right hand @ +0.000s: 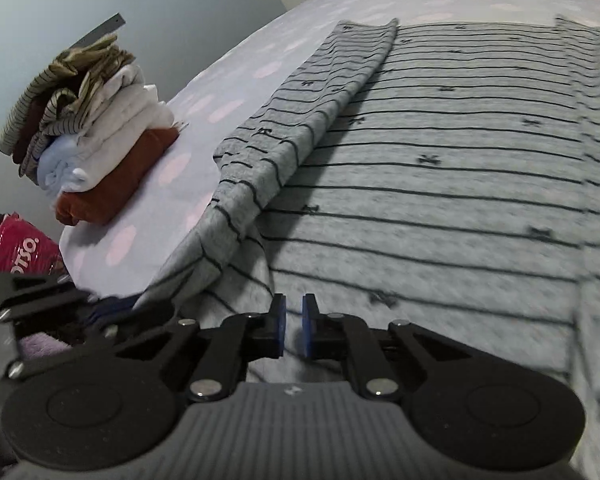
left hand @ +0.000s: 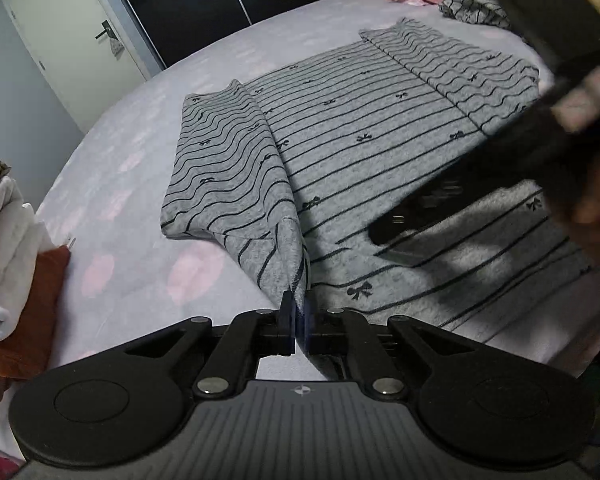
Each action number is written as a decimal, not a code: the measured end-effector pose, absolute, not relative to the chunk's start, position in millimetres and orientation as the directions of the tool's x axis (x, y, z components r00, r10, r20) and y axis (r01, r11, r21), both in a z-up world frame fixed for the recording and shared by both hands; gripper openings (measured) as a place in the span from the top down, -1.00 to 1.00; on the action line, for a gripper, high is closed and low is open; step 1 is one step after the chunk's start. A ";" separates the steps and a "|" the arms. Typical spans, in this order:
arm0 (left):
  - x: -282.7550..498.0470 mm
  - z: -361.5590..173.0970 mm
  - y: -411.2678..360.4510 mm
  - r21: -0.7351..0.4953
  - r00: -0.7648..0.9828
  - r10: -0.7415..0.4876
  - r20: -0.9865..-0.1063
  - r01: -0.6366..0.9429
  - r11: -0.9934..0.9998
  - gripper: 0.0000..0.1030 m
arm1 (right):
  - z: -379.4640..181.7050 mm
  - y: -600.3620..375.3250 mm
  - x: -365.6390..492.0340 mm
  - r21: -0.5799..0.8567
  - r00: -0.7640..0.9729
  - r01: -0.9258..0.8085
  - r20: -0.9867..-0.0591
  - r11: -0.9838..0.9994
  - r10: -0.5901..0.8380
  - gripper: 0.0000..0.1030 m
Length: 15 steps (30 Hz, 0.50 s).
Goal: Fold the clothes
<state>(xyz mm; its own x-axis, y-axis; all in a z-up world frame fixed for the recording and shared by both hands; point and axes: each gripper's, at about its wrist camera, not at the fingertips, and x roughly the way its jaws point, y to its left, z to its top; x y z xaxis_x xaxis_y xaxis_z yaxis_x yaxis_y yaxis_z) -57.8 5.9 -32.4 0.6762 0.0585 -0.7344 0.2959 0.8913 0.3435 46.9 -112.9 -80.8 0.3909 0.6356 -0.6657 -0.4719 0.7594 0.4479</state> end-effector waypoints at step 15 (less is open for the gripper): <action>-45.1 -40.1 23.9 0.194 0.611 -0.040 -0.790 0.311 0.931 0.97 | -107.4 -50.2 90.6 0.510 0.248 -0.616 -0.599 0.601 0.762 0.81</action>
